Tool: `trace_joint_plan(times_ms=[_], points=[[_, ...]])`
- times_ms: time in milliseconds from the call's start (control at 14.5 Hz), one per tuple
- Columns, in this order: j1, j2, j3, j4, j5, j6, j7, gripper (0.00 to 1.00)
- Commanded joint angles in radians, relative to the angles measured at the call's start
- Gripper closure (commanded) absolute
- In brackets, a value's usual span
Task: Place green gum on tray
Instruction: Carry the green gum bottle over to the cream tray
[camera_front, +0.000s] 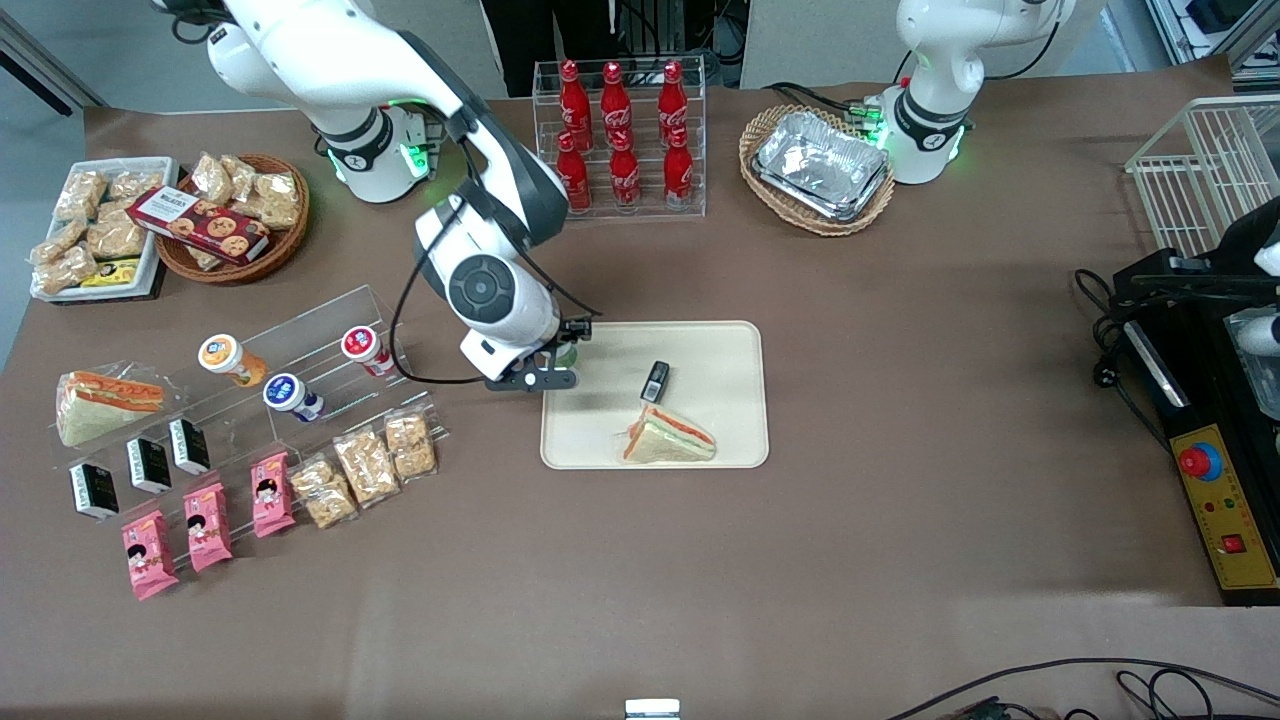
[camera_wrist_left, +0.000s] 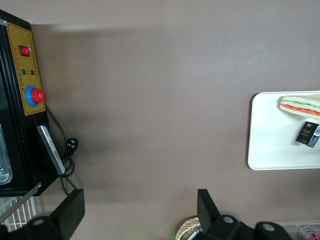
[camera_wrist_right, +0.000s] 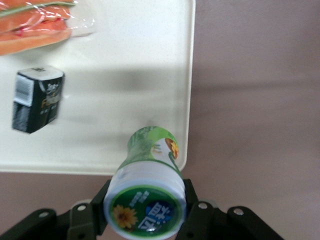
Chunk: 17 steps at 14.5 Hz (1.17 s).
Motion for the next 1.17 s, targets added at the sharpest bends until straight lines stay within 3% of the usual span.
trace_joint_plan(times_ms=[0, 345, 414, 483, 552, 897, 1103], points=[[0.033, 0.049, -0.007, -0.039, 0.022, 0.108, 0.005, 0.5], [0.066, 0.071, -0.007, -0.093, 0.022, 0.22, 0.009, 0.49], [0.069, 0.082, -0.007, -0.092, 0.022, 0.231, 0.011, 0.39], [0.069, 0.086, -0.007, -0.092, 0.022, 0.237, 0.019, 0.08], [0.067, 0.086, -0.007, -0.092, 0.022, 0.237, 0.02, 0.0], [0.047, 0.033, -0.021, -0.075, 0.022, 0.196, -0.004, 0.0], [-0.037, -0.03, -0.023, 0.018, 0.021, -0.003, -0.066, 0.0]])
